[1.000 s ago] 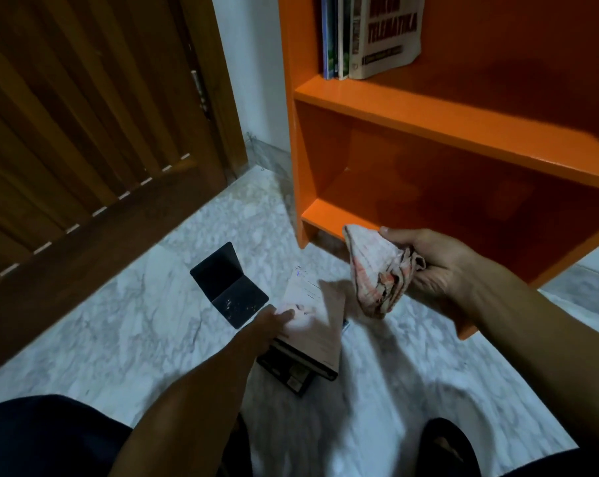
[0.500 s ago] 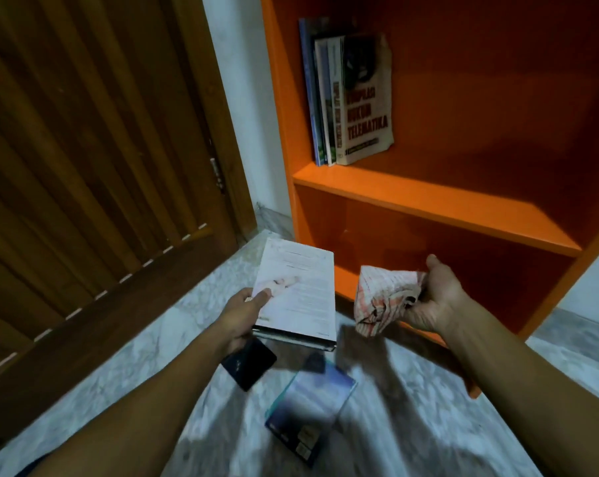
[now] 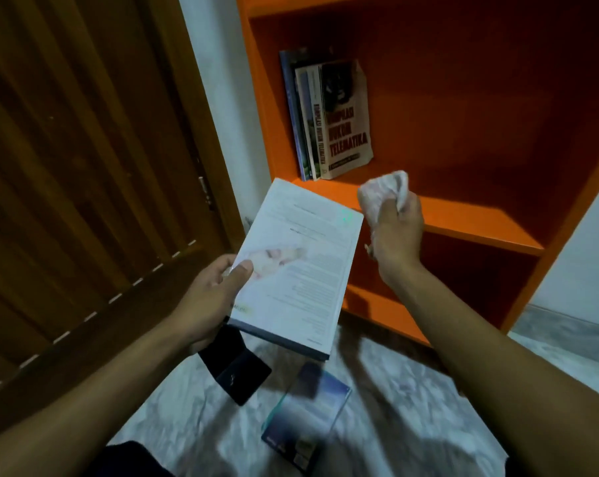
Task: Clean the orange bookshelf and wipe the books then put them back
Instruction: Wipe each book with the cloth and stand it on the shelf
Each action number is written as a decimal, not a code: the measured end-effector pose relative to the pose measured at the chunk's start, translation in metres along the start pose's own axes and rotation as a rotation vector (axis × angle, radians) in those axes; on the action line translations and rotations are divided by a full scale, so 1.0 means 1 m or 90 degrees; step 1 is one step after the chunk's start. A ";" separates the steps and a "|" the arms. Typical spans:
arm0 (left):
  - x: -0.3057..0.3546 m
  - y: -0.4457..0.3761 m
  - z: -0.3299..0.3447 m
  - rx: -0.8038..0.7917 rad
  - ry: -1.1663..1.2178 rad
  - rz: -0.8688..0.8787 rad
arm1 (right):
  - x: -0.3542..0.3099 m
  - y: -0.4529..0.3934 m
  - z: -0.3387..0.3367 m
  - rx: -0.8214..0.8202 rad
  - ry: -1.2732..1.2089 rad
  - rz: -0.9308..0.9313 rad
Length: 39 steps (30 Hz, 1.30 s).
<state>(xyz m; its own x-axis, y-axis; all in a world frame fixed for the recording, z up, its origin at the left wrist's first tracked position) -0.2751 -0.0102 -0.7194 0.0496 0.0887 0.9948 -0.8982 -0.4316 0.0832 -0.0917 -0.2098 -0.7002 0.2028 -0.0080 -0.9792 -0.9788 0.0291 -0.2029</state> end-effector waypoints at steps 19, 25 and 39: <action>-0.032 -0.033 -0.011 0.246 0.252 -0.024 | 0.043 0.113 0.026 -0.504 0.267 -0.385; -0.028 -0.029 -0.028 0.266 0.168 0.015 | 0.027 0.126 0.027 -0.538 0.197 -0.356; -0.020 0.001 0.030 0.006 -0.038 0.060 | -0.009 0.012 0.017 -0.036 0.075 -0.112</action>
<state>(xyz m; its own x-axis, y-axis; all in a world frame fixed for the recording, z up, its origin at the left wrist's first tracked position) -0.2642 -0.0396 -0.7375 -0.0086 -0.0066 0.9999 -0.8960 -0.4439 -0.0107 -0.1050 -0.1925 -0.6943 0.3686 -0.1242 -0.9213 -0.9295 -0.0390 -0.3666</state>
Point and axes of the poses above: each hand's wrist, its own y-axis away from the middle knuckle, its own z-axis out of the palm, x = y × z, the point moved 4 cm from there along -y, towards the middle knuckle, and after that the axes turned 9 degrees about y, right-handed, at the moved point
